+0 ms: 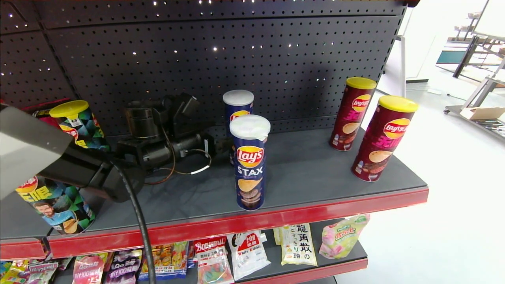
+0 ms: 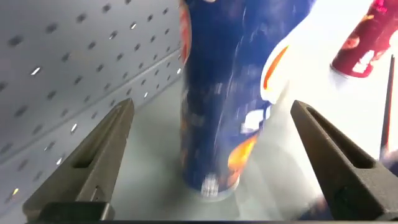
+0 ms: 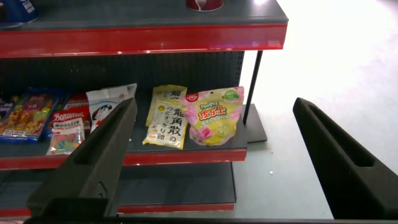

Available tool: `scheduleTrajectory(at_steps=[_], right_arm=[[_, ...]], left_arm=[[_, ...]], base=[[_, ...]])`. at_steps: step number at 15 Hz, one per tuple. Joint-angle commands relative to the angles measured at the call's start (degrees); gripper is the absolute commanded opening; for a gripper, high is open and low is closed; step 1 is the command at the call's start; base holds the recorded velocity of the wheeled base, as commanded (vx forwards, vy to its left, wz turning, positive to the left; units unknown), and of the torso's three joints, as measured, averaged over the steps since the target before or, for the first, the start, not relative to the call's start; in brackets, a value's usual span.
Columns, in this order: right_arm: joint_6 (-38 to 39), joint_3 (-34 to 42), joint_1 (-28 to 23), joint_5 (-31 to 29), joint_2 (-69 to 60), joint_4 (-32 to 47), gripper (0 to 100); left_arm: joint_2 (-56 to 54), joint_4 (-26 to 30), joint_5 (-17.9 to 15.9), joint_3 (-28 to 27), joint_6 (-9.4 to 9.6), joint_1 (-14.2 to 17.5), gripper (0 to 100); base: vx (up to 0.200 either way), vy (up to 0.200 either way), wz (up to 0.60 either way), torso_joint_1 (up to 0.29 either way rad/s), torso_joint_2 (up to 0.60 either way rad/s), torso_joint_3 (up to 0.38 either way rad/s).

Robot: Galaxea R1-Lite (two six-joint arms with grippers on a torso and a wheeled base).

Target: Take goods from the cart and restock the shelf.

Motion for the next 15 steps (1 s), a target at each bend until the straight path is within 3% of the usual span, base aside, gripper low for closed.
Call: scheduleTrajectory(at_steps=[1, 4, 7, 9, 11, 13, 15], right_arm=[[-0.02, 0.01, -0.06, -0.02, 0.09, 0.01, 100], [-0.02, 0.01, 0.03, -0.02, 0.09, 0.01, 100], [-0.02, 0.01, 0.03, -0.02, 0.09, 0.01, 100], [-0.02, 0.01, -0.06, -0.02, 0.09, 0.01, 100], [-0.02, 0.01, 0.03, -0.02, 0.09, 0.01, 100], [-0.02, 0.01, 0.03, -0.02, 0.09, 0.01, 100], [-0.02, 0.01, 0.03, -0.02, 0.09, 0.01, 100]], left_arm=[[-6.14, 1.31, -0.01, 5.04, 0.0, 1.03, 100], [-13.44, 5.09, 0.08, 11.81, 0.0, 1.03, 100], [-24.95, 15.2, 0.25, 17.43, -0.18, 1.03, 100], [-36.02, 26.27, 0.69, 20.86, -0.18, 1.12, 100], [-54.48, 47.63, 0.69, 21.91, -0.18, 1.03, 100], [-69.16, 63.28, 2.27, 21.56, -0.09, 1.03, 100], [-79.35, 70.83, 7.37, 22.0, -0.18, 3.05, 100]], base=[[0.0, 0.0, 0.0, 0.0, 0.0, 0.0], [0.0, 0.0, 0.0, 0.0, 0.0, 0.0], [0.0, 0.0, 0.0, 0.0, 0.0, 0.0], [0.0, 0.0, 0.0, 0.0, 0.0, 0.0], [0.0, 0.0, 0.0, 0.0, 0.0, 0.0], [0.0, 0.0, 0.0, 0.0, 0.0, 0.0], [0.0, 0.0, 0.0, 0.0, 0.0, 0.0]])
